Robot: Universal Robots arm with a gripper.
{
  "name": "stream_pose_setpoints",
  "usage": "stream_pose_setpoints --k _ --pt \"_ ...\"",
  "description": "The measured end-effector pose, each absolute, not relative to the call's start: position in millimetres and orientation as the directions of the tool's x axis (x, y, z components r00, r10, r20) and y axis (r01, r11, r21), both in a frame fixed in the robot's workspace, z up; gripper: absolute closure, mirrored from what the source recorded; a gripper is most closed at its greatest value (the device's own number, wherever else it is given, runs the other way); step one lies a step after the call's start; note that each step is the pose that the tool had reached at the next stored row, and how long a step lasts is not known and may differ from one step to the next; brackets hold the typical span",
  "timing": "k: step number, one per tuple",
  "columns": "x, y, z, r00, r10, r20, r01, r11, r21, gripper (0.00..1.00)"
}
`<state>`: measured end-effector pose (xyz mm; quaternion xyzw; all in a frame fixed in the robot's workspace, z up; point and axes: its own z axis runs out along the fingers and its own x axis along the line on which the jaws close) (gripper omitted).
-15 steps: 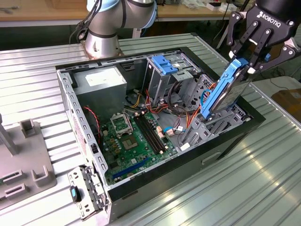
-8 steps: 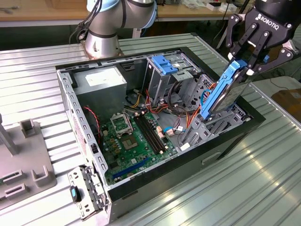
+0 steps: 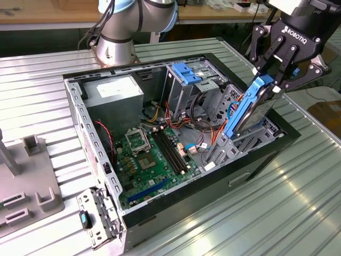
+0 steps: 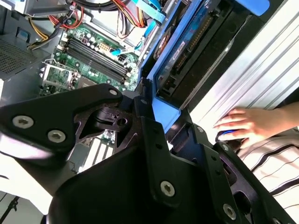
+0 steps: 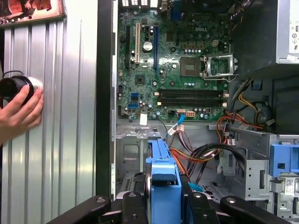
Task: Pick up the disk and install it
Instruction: 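Insert the disk into the insertion slot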
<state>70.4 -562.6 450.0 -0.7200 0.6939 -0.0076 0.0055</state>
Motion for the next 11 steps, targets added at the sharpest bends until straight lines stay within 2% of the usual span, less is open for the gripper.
stream_pose_setpoints --k 11 --pt "70.3 -562.6 455.8 0.037 -0.999 0.002 -0.999 -0.037 -0.019 0.63"
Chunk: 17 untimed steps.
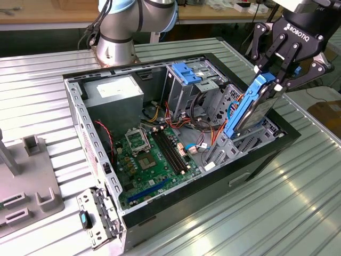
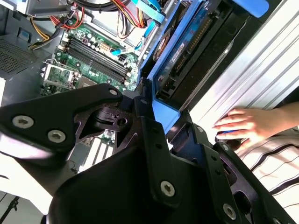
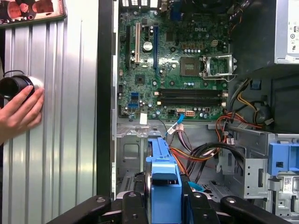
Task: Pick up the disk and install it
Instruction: 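Insert the disk into the insertion slot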
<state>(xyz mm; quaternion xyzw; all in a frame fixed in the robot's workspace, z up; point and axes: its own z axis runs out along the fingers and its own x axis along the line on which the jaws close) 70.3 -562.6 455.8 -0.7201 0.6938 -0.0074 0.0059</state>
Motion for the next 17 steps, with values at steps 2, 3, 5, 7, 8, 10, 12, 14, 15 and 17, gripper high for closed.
stream_pose_setpoints --k 2,3,5,7,8,10,12,14,15,17 --pt "70.3 -562.6 455.0 0.037 -0.999 0.003 -0.999 -0.037 -0.019 0.63" --pt "70.3 -562.6 453.8 0.037 -0.999 0.004 -0.999 -0.037 -0.018 0.63" --pt "70.2 -562.6 451.2 0.037 -0.999 0.006 -0.999 -0.037 -0.017 0.63" --pt "70.3 -562.6 446.4 0.037 -0.999 0.007 -0.999 -0.037 -0.013 0.63" --pt "70.3 -562.6 445.1 0.037 -0.999 0.007 -0.999 -0.037 -0.012 0.63" --pt "70.3 -562.6 441.8 0.037 -0.999 0.008 -0.999 -0.037 -0.009 0.63" --pt "70.3 -562.6 436.7 0.037 -0.999 0.008 -0.999 -0.037 -0.005 0.63" --pt "70.3 -562.6 432.5 0.037 -0.999 0.009 -0.999 -0.037 -0.003 0.63" --pt "70.3 -562.6 430.2 0.037 -0.999 0.009 -0.999 -0.037 -0.002 0.63" --pt "70.3 -562.6 425.7 0.037 -0.999 0.009 -0.999 -0.037 -0.001 0.63"
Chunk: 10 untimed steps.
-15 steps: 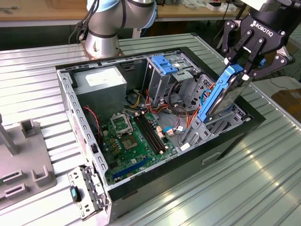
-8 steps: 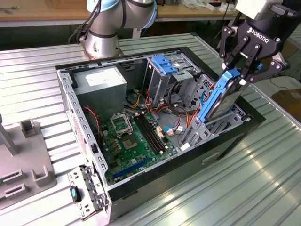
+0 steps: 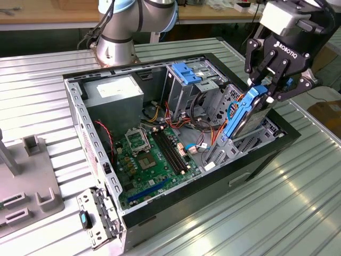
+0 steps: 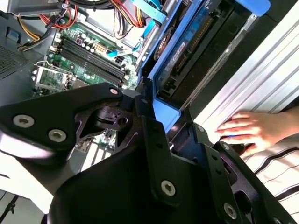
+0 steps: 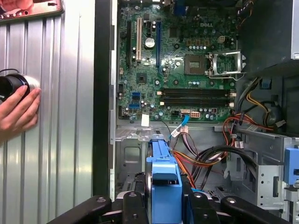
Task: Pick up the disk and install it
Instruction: 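Insert the disk into the insertion slot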
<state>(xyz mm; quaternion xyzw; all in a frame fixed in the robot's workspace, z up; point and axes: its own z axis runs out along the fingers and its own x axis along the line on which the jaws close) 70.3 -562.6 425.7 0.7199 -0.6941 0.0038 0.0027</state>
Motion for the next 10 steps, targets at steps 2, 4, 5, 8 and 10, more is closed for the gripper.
stream_pose_setpoints --k 2,4,5,8,10 --pt "70.3 -562.6 418.6 0.036 -0.999 0.010 -0.999 -0.036 -0.001 0.63" --pt "70.3 -562.6 416.9 0.036 -0.999 0.011 -0.999 -0.036 -0.001 0.63" --pt "70.3 -562.6 416.8 0.036 -0.999 0.011 -0.999 -0.036 -0.001 0.63" --pt "70.3 -562.6 405.5 0.036 -0.999 0.012 -0.999 -0.036 -0.001 0.63" --pt "70.3 -562.6 399.5 0.036 -0.999 0.011 -0.999 -0.036 -0.001 0.63"
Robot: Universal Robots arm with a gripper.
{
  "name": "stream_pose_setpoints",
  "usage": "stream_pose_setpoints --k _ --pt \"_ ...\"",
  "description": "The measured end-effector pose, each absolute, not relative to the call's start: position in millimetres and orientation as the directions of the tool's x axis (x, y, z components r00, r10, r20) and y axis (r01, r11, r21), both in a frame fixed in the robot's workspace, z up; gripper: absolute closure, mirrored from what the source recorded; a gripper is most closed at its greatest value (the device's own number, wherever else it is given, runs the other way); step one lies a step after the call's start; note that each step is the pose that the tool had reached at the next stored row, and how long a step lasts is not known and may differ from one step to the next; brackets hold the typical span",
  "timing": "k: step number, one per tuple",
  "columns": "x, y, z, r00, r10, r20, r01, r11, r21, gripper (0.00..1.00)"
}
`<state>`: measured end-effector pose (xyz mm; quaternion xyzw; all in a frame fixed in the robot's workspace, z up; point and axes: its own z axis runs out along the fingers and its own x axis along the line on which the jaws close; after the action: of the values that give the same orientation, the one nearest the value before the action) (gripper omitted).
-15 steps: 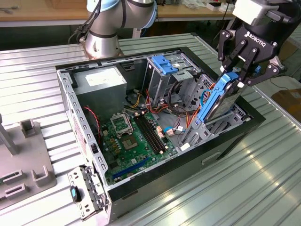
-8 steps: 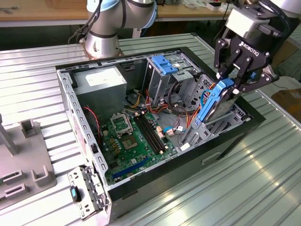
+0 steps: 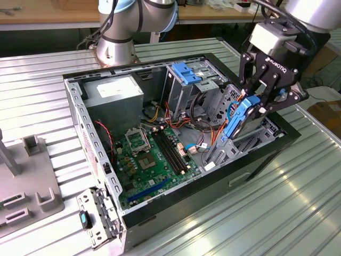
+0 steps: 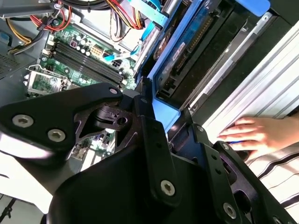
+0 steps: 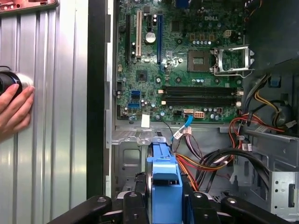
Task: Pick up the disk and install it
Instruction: 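Insert the disk into the insertion slot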
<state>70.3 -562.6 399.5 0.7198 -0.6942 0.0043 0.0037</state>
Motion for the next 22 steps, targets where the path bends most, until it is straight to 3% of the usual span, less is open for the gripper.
stream_pose_setpoints --k 9,15,16,22 --pt "70.3 -562.7 371.7 0.036 -0.999 0.011 -0.999 -0.036 -0.001 0.63" --pt "70.3 -562.7 371.4 0.036 -0.999 0.011 -0.999 -0.036 -0.001 0.62" --pt "70.3 -562.6 371.3 0.036 -0.999 0.011 -0.999 -0.036 -0.001 0.56" --pt "71.7 -562.6 371.0 0.036 -0.999 0.011 -0.999 -0.036 -0.001 0.56"
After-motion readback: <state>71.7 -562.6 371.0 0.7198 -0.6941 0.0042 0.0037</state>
